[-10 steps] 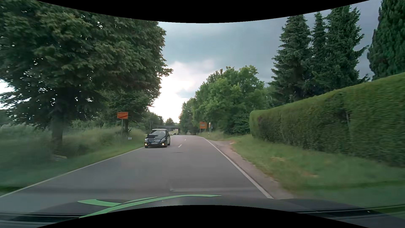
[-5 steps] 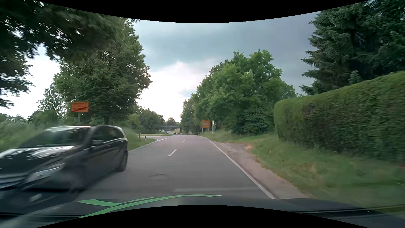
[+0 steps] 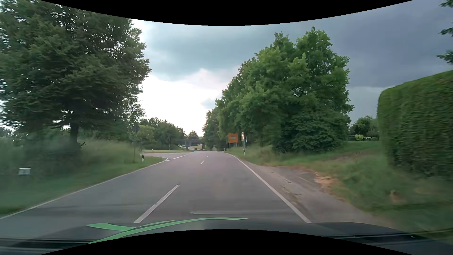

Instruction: Follow the waypoints while adhering to traffic rules and regulations

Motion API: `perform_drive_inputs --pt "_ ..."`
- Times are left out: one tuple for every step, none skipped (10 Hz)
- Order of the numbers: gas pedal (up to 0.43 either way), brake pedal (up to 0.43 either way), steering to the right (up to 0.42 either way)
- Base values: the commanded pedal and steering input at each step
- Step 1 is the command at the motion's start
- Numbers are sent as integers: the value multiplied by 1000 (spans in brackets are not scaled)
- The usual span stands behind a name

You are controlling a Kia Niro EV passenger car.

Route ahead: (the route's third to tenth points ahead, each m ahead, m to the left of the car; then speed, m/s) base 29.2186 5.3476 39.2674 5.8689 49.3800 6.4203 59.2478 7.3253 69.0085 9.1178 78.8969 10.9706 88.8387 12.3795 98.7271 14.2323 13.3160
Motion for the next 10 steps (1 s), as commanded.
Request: perform_drive_inputs --pt "157 0 -8" --pt "157 0 -8" --pt "157 0 -8" --pt "157 0 -8" --pt "157 0 -8" --pt "157 0 -9" --pt "157 0 -9" --pt "157 0 -9" --pt "157 0 -9" --pt "157 0 -9"
